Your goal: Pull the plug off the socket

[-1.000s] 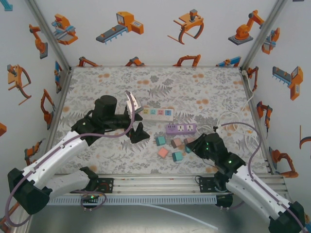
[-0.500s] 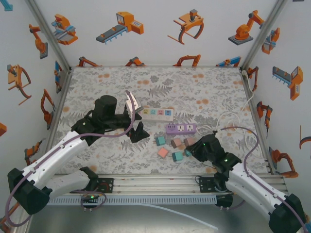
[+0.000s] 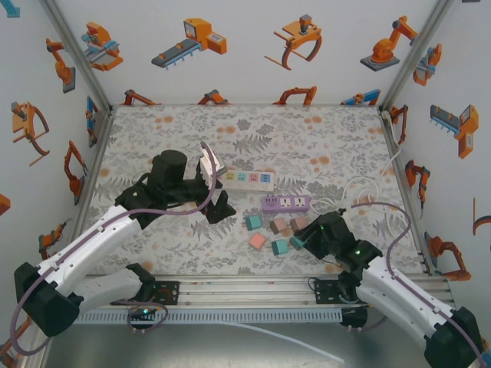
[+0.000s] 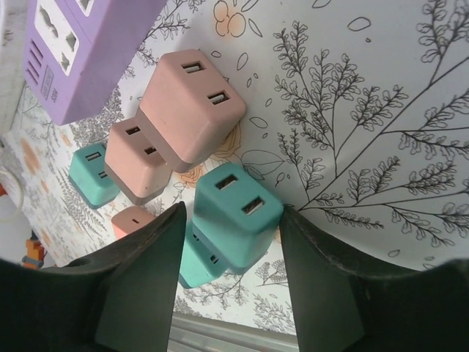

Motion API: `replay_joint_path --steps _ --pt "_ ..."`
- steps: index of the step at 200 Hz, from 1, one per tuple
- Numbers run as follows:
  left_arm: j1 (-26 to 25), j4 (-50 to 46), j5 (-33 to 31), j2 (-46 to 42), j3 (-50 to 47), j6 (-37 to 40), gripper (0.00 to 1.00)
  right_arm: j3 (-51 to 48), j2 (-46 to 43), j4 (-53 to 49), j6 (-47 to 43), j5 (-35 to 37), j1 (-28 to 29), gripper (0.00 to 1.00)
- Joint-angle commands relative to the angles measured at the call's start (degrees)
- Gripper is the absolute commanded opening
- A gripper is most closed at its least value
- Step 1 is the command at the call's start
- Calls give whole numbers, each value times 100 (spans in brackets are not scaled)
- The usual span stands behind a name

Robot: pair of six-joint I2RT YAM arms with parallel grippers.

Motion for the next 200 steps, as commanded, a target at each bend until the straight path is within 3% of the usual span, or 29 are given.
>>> replay_joint_path --steps 1,41,64,80,91,117,149,175,200 --pt "-39 -56 -448 6 91 -80 97 294 61 -776 -80 337 -16 55" --pt "-38 1 -1177 -94 44 -296 97 836 20 -1057 -389 686 -16 58" --pt "-35 274 -1970 -215 -78 -738 97 1320 93 -1063 -1185 984 -16 61" --pt "-24 406 -2407 -273 -159 -919 97 1681 236 -854 -1990 1171 -16 71" --pt "-29 429 -2724 -292 -178 -1017 97 1944 386 -543 -2701 1231 -16 86" --pt "1 210 -3693 -236 -119 -1319 97 2519 885 276 -4410 973 -16 86" --pt "257 -593 -4982 -168 65 -2173 97 2897 1568 1345 -5953 109 10 87" --pt "1067 -1018 -4623 -334 -79 -3026 97 3050 2157 2089 -7084 -661 28 85" --pt "1879 -1195 -4212 -493 -280 -3769 97 3568 2905 2085 -7838 -1325 68 86"
